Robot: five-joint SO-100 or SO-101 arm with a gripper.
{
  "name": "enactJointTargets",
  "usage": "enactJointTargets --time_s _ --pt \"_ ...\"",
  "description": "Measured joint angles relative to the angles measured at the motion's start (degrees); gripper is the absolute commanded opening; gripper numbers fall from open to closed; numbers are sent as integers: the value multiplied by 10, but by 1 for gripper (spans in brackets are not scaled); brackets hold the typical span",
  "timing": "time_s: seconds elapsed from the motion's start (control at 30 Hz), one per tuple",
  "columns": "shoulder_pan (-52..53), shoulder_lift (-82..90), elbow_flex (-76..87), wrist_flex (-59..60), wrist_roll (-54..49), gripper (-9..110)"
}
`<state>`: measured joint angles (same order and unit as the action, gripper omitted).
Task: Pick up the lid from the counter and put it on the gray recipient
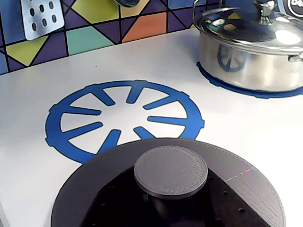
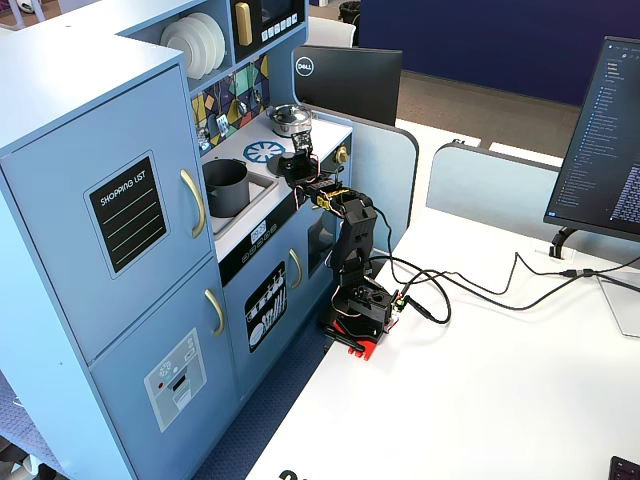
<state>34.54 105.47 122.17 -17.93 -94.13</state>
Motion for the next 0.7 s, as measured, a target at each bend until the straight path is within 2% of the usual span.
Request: enactJointTargets --time_s 0.7 --pt "-4 45 1 6 -18 0"
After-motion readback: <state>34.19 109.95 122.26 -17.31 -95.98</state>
